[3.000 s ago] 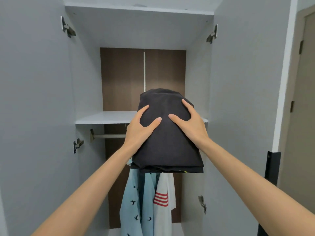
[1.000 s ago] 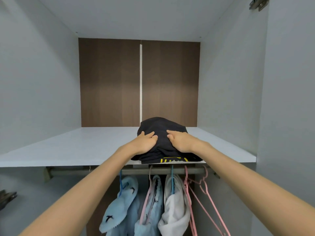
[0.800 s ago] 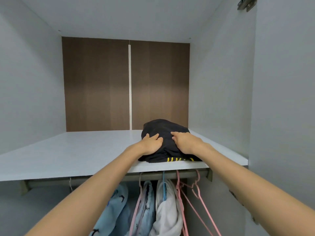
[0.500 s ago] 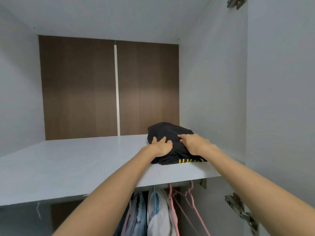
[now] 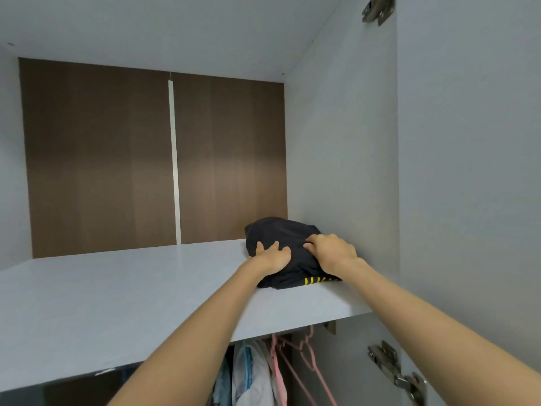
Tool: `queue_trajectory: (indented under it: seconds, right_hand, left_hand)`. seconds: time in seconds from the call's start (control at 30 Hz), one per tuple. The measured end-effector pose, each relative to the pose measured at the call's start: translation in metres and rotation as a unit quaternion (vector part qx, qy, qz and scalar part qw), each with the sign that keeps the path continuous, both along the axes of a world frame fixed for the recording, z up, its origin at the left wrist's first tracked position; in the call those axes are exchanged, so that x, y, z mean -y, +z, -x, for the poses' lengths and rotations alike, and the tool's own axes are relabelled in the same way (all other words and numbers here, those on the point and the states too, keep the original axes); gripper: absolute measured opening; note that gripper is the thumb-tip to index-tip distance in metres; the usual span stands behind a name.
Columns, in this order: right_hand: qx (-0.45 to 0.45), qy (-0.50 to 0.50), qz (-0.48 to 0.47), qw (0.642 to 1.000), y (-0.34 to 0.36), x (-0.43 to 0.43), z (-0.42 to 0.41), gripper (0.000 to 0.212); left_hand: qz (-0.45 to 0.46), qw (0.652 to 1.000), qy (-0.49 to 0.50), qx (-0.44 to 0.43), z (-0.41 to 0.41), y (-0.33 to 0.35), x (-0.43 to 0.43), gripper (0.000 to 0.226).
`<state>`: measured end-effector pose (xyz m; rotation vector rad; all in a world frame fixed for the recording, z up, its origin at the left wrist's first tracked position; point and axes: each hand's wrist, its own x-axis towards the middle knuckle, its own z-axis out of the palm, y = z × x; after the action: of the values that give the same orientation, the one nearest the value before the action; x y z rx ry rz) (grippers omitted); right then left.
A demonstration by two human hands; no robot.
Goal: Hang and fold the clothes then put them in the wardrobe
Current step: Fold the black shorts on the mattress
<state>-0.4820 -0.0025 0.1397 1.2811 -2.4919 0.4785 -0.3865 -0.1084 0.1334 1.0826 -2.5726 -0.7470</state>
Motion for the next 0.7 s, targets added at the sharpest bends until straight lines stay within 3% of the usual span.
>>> queue_trajectory:
  seconds: [0.13, 0.4, 0.7]
  right_hand:
    - [-0.003, 0.009, 0.029, 1.000, 0.006, -0.011, -0.005, 0.035]
    - [-0.003, 0.055, 0.165, 0.985, 0.027, -0.055, -0.036, 0.036]
    - [0.104, 0.165, 0.287, 0.938, 0.036, -0.115, -0.093, 0.033]
  left_hand:
    - [0.015, 1.000, -0.007, -0.020, -0.008, 0.005, -0.005, 0.055]
    - [0.094, 0.981, -0.009, -0.168, -0.050, 0.027, -0.044, 0.048]
    - [0.146, 0.939, 0.009, -0.312, -0.135, 0.036, -0.119, 0.043]
